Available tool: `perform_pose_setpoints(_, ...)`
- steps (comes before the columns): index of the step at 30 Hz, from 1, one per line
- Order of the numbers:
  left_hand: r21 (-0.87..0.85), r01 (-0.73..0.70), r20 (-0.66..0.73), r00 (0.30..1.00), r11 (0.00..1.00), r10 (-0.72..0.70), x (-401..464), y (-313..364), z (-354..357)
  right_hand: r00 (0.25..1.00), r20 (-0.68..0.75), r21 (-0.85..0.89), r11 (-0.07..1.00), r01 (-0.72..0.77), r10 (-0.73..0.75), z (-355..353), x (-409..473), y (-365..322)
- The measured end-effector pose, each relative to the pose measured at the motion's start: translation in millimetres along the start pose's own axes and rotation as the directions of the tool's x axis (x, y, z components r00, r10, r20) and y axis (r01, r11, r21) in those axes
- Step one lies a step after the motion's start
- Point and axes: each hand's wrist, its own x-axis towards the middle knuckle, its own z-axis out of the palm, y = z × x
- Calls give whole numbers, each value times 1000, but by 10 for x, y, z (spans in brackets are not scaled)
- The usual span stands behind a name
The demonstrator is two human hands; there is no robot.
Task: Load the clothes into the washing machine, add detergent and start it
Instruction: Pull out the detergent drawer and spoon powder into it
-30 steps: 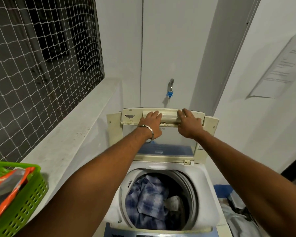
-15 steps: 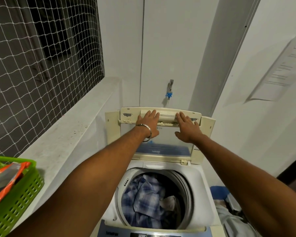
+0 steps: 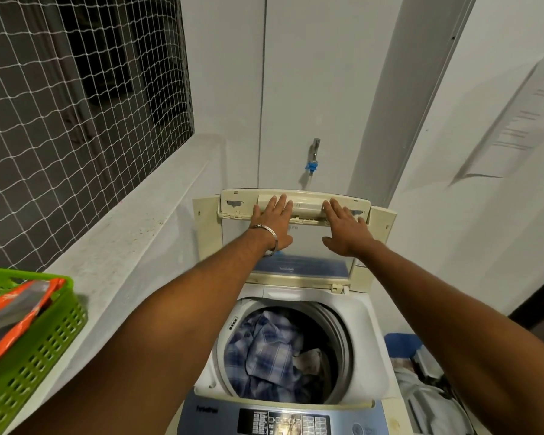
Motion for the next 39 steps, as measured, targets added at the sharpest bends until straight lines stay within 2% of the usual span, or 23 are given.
perform_pose_setpoints(12,-68,-12,10,1000,998,13,-184,-52,284,998,-13,28,998,-53,53,235,-152,-141)
perform_pose_setpoints(19,-72,11,166,986,997,1,-359,-87,740,995,87,9,999,-54,53,644,-383,-268)
perform_pose_setpoints(25,-73,21,330,944,997,4,-501,-169,1148,979,195,25,998,-61,55,998,-498,-250)
perform_pose_setpoints(29,-115,77,393,919,990,-26,-498,-203,1401,960,271,68,993,-94,72,1214,-434,-176)
perform_pose_setpoints(35,-187,184,433,897,965,-87,-370,-245,1737,949,311,182,977,-109,48,1589,-291,-85)
perform_pose_setpoints(39,-255,291,458,876,922,-150,-272,-245,1967,920,392,247,959,-140,34,1883,-207,-32)
